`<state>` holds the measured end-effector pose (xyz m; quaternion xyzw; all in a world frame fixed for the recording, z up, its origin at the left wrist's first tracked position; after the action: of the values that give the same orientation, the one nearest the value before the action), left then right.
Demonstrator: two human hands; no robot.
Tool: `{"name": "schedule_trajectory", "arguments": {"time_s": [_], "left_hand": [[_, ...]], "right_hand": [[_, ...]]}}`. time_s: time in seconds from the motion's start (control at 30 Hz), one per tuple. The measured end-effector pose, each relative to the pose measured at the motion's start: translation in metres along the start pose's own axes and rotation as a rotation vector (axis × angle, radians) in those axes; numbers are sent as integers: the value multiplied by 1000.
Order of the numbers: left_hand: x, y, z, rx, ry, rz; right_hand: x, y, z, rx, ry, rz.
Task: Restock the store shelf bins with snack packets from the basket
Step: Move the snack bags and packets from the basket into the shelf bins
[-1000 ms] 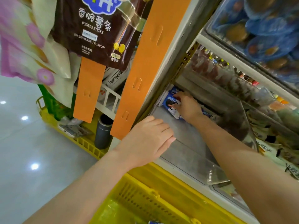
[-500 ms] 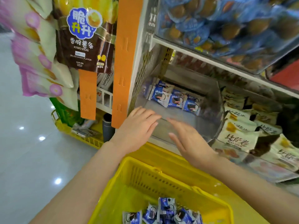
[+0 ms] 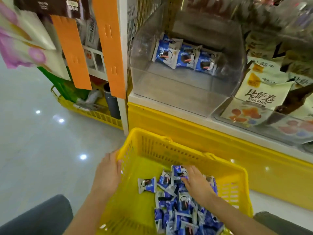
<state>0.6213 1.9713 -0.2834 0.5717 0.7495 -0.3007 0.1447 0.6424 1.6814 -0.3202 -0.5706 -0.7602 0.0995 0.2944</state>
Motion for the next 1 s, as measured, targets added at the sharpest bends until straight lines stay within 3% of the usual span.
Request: {"name": "schedule_trajectory", "arguments": {"time_s": [0.07, 0.33, 0.47, 0.6, 0.67, 0.77, 0.87, 0.93, 1.0], "left_hand": [[21, 0, 12, 59, -63, -89], [35, 9, 19, 32, -165, -62], [35, 8, 19, 33, -189, -49], [35, 8, 19, 39, -189, -62], [34, 7, 20, 63, -183, -84], [30, 6, 18, 66, -84, -132], [4, 0, 7, -98, 82, -58], [-26, -8, 8, -139, 5, 83], [-46, -14, 22, -26, -254, 87]], "right_hand": [[-18, 14, 17, 56, -17, 52], [-32, 73, 48, 159, -342, 70], [-32, 76, 63, 176, -518, 134], [-29, 72, 61, 140, -535, 117], [-22, 67, 52, 116, -397, 110], [1, 52, 33, 109, -1, 96], [30, 34, 15, 81, 277, -10], [43, 21, 6, 74, 504, -33], [51, 8, -1, 70, 706, -22]]}}
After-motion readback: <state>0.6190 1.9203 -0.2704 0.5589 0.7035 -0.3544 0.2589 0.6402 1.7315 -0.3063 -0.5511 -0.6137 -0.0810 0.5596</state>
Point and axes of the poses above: each hand's wrist, its own y-axis towards the middle knuckle, its own z-axis out of the palm, x = y × z, the point moved 7 cm from there along y, towards the middle knuckle, and after that the axes turned 9 degrees about x, right-handed, at the moved point
